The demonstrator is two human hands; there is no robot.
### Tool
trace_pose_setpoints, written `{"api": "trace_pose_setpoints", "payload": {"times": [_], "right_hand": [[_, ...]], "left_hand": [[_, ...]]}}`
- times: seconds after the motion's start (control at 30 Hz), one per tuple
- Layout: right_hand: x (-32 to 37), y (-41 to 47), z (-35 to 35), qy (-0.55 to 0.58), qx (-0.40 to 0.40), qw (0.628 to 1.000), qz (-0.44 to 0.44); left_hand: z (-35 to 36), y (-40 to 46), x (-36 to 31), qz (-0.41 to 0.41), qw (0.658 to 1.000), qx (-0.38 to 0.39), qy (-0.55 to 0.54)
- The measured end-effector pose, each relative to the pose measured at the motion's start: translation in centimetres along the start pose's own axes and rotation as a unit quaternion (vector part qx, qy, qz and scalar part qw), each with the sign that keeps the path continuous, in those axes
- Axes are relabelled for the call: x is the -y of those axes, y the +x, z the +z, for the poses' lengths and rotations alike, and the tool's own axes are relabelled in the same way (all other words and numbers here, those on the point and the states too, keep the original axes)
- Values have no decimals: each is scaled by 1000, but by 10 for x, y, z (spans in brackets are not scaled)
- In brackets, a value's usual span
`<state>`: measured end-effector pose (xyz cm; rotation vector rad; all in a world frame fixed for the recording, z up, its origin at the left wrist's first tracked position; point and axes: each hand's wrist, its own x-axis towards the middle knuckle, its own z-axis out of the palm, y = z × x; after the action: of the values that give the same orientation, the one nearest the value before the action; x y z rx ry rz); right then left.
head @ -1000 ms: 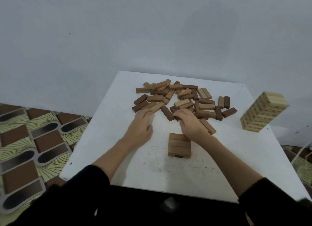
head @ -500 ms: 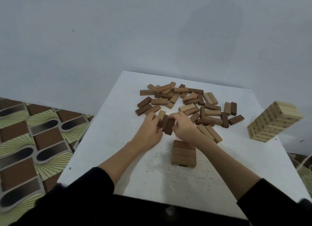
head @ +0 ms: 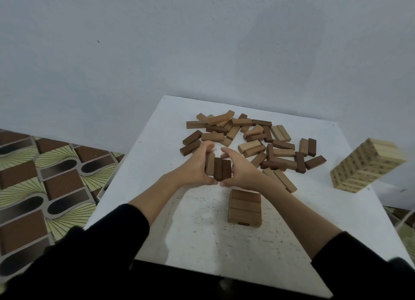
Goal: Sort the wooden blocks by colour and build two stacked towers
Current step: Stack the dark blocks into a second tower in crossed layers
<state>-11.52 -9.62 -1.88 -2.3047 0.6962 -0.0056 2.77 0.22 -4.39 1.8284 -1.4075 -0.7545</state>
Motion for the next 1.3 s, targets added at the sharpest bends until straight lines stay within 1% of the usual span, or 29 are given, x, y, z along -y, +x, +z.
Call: {"api": "trace_pose_setpoints", "payload": {"times": [0.3, 0.67, 0.77, 0.83, 0.93, 1.03, 1.1, 1.2, 1.3], "right_hand": [[-7, 6, 4, 70, -8, 997, 14], [-6, 5, 5, 59, -19, 998, -1], [-3, 2, 3, 53, -20, 998, -8], [0, -3, -2, 48, -27, 998, -19], [3, -15, -16, 42, -51, 997, -38], [4, -39, -27, 25, -68, 996, -41], [4, -57, -31, 6, -73, 997, -36], [1, -80, -33, -43, -71, 996, -21], [-4, -98, -25, -71, -66, 995, 1]], "left_hand": [[0, 2, 2, 1, 999, 30, -24], [2, 3, 4, -6, 1000, 16, -21], [2, 1, 0, -10, 1000, 10, -6], [1, -1, -6, 2, 1000, -5, 3], [1, -5, -23, 46, 998, -38, 3], [5, -12, -44, 81, 993, -61, 55], [10, -20, -56, 84, 993, -50, 69], [21, -34, -66, 75, 996, -6, 45], [35, -46, -69, 62, 997, 25, 47]]}}
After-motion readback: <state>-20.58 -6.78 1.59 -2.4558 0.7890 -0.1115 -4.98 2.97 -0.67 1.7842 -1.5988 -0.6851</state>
